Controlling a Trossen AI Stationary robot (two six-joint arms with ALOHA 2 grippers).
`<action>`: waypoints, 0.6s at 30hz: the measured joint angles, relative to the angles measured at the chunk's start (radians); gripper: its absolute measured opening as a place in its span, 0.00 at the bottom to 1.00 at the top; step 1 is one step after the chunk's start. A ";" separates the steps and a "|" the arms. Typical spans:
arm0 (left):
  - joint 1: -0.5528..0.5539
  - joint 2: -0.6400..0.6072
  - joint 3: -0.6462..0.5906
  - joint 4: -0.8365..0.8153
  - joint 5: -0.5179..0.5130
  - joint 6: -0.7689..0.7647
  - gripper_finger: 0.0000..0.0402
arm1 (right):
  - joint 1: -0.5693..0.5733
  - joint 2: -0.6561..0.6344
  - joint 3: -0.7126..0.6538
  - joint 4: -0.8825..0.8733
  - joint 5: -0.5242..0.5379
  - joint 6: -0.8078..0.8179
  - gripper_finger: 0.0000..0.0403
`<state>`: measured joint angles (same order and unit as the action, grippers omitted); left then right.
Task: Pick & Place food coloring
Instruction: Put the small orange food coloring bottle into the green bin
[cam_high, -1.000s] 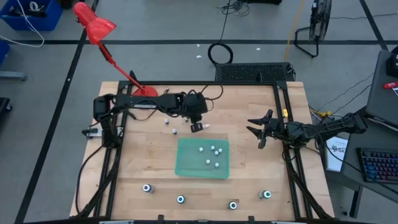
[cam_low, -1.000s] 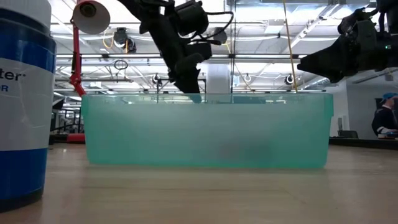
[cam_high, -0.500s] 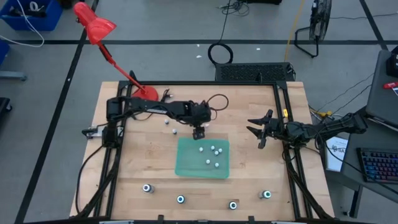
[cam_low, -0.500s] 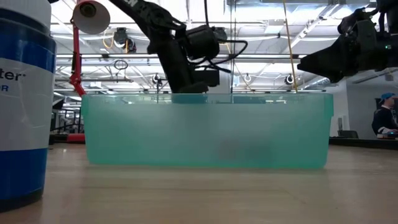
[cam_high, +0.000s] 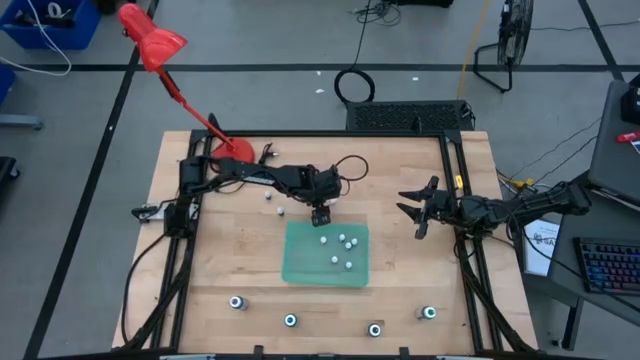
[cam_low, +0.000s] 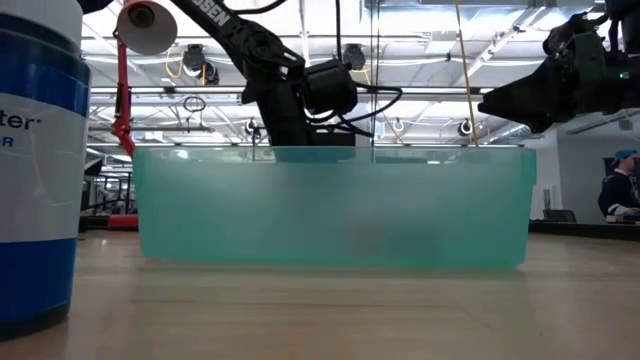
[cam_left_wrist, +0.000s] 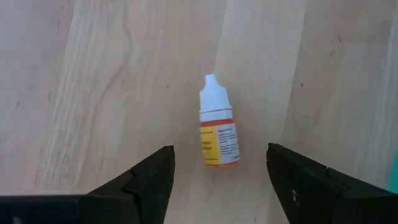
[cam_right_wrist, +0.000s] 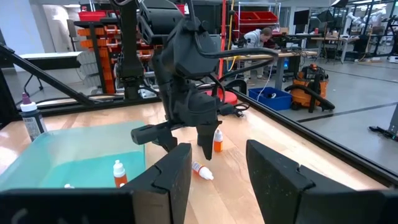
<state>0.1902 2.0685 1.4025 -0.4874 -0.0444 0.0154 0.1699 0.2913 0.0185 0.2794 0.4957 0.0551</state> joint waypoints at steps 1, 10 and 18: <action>0.000 0.000 0.000 0.002 0.000 0.000 0.62 | 0.000 0.000 0.000 0.000 0.000 0.000 0.35; 0.000 0.001 0.000 0.012 0.000 -0.001 0.47 | 0.000 0.000 0.000 0.000 0.000 0.000 0.35; 0.006 0.002 -0.001 0.007 -0.001 -0.023 0.21 | 0.000 0.000 0.000 0.000 0.000 0.000 0.35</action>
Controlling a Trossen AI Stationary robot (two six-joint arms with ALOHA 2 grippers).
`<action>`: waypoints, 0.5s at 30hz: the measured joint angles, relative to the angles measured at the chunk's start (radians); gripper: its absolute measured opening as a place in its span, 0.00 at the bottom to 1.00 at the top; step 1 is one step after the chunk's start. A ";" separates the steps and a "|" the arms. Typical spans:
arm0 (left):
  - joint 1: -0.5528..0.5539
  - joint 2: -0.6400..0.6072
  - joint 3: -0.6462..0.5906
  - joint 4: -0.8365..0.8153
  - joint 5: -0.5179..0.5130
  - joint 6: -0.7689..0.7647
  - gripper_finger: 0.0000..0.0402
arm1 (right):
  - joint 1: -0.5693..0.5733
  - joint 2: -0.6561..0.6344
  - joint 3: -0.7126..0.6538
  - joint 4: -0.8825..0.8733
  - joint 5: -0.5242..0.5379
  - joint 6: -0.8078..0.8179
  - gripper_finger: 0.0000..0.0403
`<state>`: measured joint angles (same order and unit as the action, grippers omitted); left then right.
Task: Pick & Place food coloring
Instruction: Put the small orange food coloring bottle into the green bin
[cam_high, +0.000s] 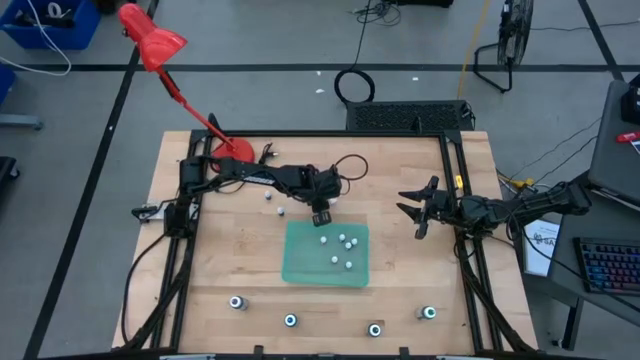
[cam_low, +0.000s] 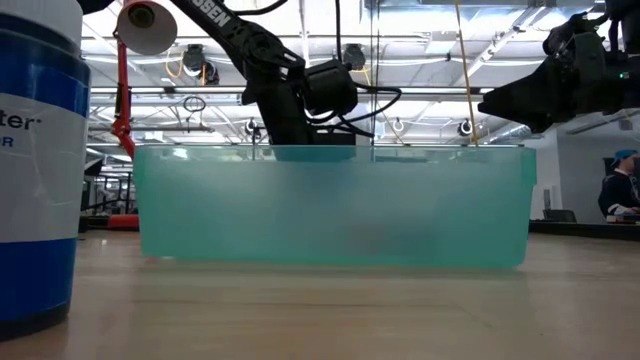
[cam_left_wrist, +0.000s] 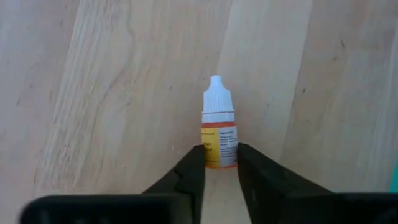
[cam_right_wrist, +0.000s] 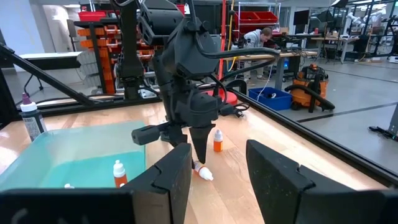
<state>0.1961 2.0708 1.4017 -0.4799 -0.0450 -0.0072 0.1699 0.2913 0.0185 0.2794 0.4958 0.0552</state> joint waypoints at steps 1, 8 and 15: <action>0.001 0.000 0.000 0.001 -0.002 -0.003 0.18 | 0.000 0.000 0.000 0.000 0.000 0.000 0.35; 0.007 0.000 0.000 0.004 -0.001 -0.014 0.06 | 0.000 0.000 0.000 0.000 0.000 0.000 0.35; 0.007 -0.020 -0.004 -0.004 -0.008 0.004 0.07 | 0.000 0.000 0.000 0.000 0.000 0.000 0.35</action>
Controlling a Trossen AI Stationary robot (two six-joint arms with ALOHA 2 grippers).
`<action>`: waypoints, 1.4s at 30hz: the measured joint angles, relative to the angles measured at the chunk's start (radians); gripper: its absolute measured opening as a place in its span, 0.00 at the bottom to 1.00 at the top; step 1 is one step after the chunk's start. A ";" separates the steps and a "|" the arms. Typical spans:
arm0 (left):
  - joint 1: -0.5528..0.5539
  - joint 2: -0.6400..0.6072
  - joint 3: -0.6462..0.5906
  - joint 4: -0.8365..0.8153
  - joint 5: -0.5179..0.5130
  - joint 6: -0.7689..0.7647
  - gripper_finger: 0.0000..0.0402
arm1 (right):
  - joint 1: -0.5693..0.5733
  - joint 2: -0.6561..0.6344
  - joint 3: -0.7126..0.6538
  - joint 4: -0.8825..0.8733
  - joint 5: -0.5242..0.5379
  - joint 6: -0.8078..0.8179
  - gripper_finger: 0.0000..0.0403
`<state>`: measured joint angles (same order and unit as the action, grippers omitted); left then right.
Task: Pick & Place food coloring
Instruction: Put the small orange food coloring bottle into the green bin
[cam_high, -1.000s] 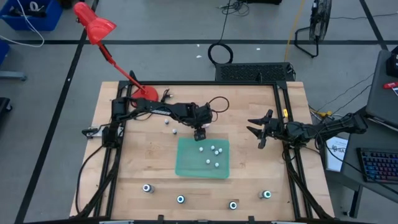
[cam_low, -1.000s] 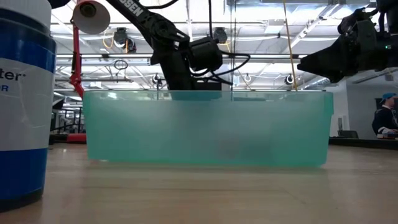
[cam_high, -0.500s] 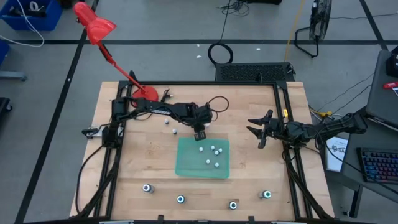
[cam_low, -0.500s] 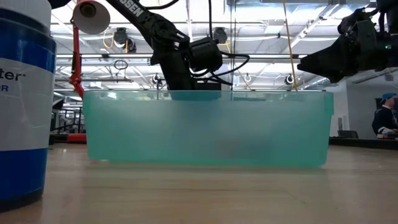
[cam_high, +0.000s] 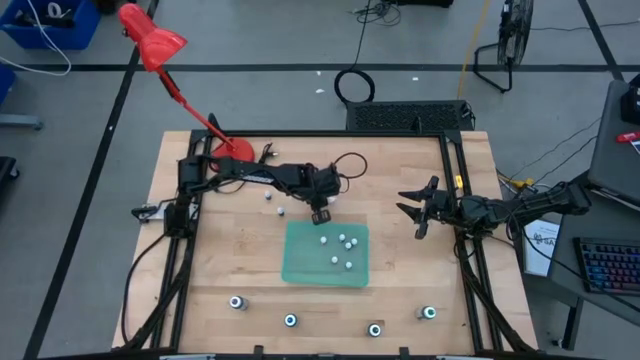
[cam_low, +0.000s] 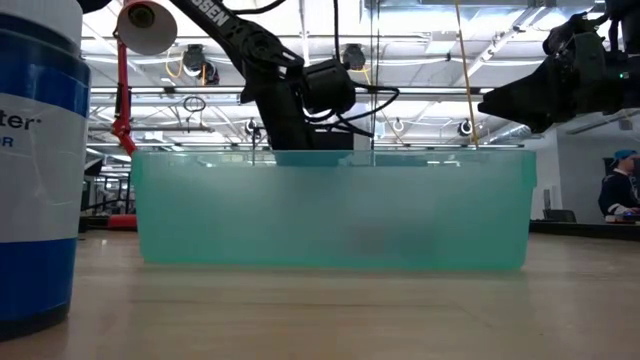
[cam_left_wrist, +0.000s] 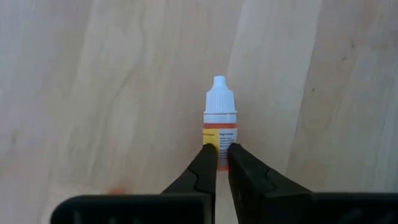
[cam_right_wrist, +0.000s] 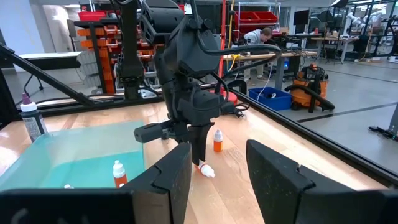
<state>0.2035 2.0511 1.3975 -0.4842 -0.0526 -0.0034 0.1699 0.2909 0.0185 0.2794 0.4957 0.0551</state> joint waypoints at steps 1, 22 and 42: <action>0.000 -0.005 0.000 0.009 0.000 0.004 0.06 | 0.000 0.000 0.000 0.000 0.000 0.000 0.35; -0.040 -0.203 0.002 0.074 -0.055 0.107 0.02 | 0.000 0.000 0.000 0.000 0.000 0.000 0.35; -0.062 -0.255 0.002 0.076 -0.053 0.152 0.01 | 0.000 0.000 0.000 0.000 0.000 0.000 0.35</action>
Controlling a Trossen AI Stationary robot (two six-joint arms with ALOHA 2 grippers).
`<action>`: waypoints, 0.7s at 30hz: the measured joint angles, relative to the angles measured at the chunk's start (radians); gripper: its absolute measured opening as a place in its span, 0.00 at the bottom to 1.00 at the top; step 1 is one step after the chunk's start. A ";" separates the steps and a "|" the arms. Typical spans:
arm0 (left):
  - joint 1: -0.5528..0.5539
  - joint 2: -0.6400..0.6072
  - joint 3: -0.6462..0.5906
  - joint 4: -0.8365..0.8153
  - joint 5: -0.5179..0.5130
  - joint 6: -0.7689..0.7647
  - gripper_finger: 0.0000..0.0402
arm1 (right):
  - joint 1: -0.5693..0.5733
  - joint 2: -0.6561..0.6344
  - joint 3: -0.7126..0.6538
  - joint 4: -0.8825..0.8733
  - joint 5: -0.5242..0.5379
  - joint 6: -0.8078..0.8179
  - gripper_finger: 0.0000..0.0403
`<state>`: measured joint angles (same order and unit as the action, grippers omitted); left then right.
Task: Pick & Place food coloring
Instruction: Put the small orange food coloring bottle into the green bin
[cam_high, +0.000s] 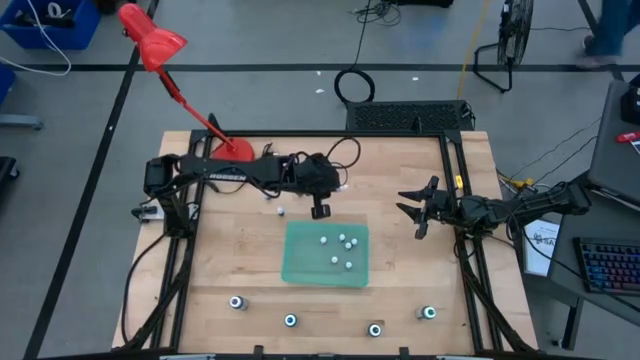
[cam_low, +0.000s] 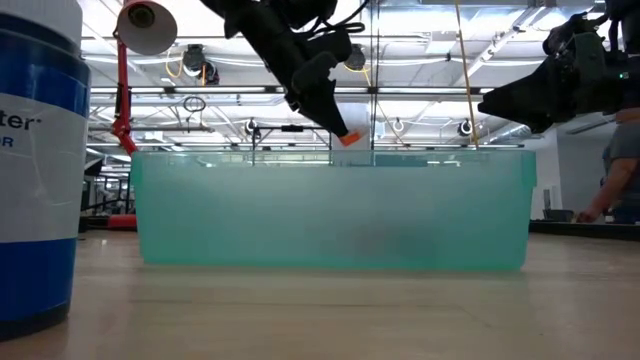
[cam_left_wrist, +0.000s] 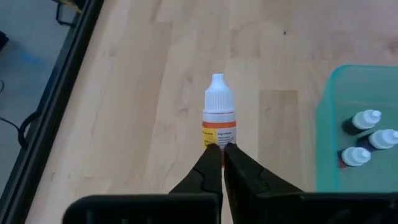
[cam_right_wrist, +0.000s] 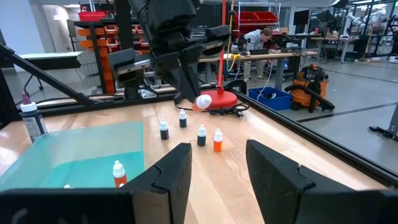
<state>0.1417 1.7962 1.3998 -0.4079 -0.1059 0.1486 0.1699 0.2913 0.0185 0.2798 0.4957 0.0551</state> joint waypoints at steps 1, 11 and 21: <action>-0.002 0.000 0.000 0.001 0.000 0.000 0.01 | 0.000 0.000 0.000 0.000 0.000 0.000 0.35; -0.014 0.000 0.000 0.001 0.000 -0.001 0.02 | 0.000 0.000 0.000 0.002 0.000 0.020 0.35; -0.014 0.000 0.000 0.001 0.001 0.000 0.00 | 0.000 0.000 0.000 0.095 0.026 0.037 0.35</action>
<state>0.1276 1.7962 1.4002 -0.4068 -0.1047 0.1482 0.1698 0.2913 0.0185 0.3749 0.5215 0.0918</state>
